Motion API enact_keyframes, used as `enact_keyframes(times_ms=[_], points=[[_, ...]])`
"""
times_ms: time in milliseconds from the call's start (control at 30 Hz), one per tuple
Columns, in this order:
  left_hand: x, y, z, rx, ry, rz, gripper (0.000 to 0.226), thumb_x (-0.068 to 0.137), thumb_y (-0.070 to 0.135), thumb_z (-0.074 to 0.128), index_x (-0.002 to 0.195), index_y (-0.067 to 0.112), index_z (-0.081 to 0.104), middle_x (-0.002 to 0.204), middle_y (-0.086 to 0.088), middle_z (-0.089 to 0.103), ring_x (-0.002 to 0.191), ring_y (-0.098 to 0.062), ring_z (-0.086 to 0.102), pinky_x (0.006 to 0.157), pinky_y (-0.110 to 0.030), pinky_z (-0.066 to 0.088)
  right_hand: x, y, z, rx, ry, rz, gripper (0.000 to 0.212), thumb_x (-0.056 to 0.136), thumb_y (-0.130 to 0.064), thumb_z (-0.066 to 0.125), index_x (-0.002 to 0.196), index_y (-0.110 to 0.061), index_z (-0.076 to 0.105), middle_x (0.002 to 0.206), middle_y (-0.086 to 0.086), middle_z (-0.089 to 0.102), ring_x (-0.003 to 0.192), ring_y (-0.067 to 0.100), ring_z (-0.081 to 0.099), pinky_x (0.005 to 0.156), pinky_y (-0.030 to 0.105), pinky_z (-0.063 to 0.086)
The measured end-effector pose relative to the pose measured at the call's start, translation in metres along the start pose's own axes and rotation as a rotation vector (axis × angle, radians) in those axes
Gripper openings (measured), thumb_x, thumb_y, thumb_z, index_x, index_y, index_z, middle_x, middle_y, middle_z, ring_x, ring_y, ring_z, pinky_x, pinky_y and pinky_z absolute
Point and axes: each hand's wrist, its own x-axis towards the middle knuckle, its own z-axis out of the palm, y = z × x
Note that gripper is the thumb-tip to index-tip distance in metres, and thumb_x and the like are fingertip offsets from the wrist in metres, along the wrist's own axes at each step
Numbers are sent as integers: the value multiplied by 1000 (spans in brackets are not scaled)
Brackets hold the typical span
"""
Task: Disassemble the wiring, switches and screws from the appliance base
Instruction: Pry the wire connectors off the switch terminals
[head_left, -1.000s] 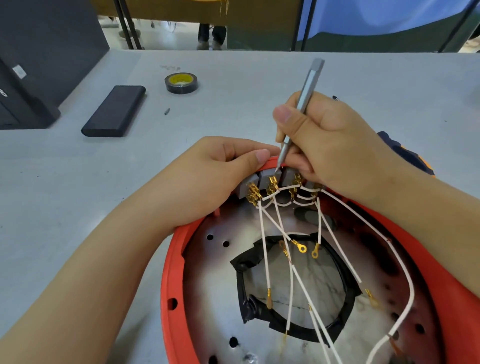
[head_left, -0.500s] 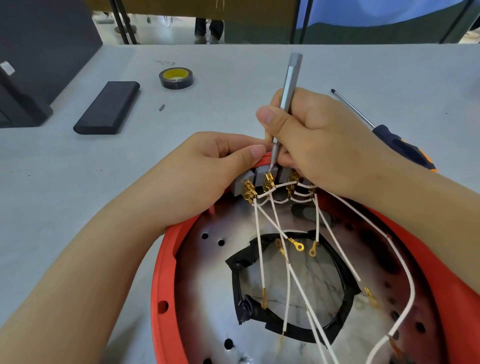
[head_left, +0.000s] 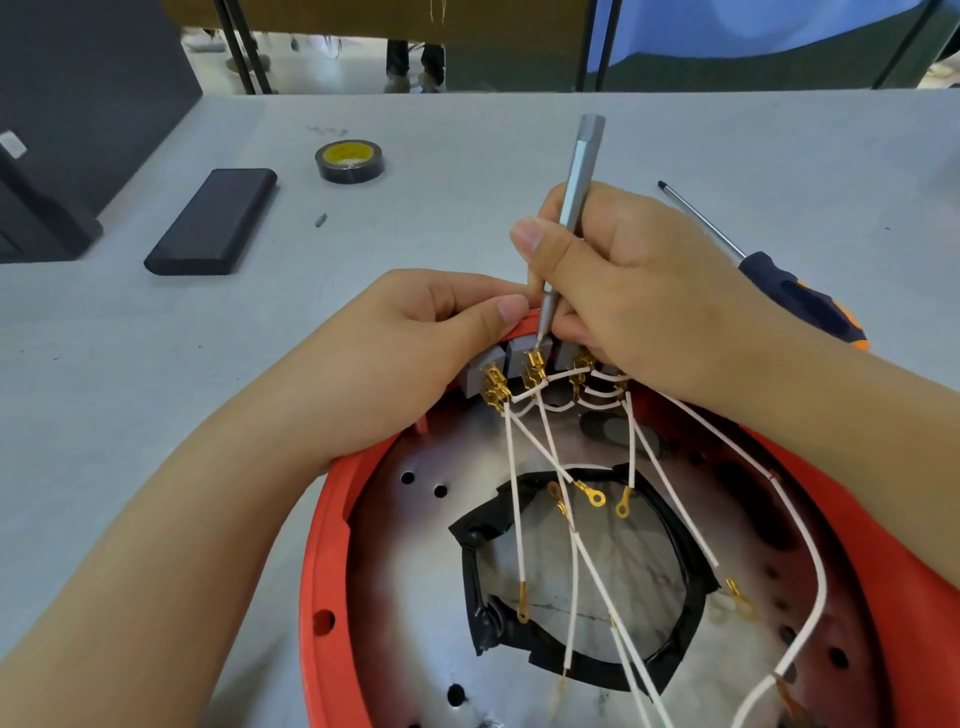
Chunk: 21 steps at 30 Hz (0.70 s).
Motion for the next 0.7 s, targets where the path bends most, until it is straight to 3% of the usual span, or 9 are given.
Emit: enact_keyframes(times_ms=[100, 233, 333, 700], points=[[0, -1, 0, -6, -7, 5, 25, 98, 32, 48, 104, 36, 72, 96, 11, 75, 96, -11, 69, 95, -50, 49, -4, 3, 0, 24, 31, -10, 26, 100, -31, 42, 75, -26, 44, 40, -17, 48, 39, 0, 49, 42, 11, 34], [1, -1, 0, -11, -19, 10, 26, 89, 44, 49, 102, 42, 72, 97, 8, 75, 100, -28, 68, 90, -65, 46, -2, 2, 0, 50, 5, 4, 27, 101, -30, 42, 75, -23, 45, 39, -17, 48, 39, -2, 50, 41, 10, 36], [1, -1, 0, -27, -25, 10, 29, 86, 45, 48, 104, 41, 71, 98, 5, 75, 102, -33, 66, 89, -67, 46, -1, 2, -1, 59, -12, 23, 28, 101, -31, 41, 74, -23, 45, 39, -18, 48, 38, -2, 49, 41, 11, 36], [1, -2, 0, -25, -7, 14, 26, 89, 43, 49, 103, 41, 71, 97, 11, 74, 100, -25, 68, 89, -63, 48, 3, 2, 1, -60, 20, 17, 31, 100, -35, 41, 72, -20, 46, 40, -18, 48, 37, 0, 47, 40, 11, 32]])
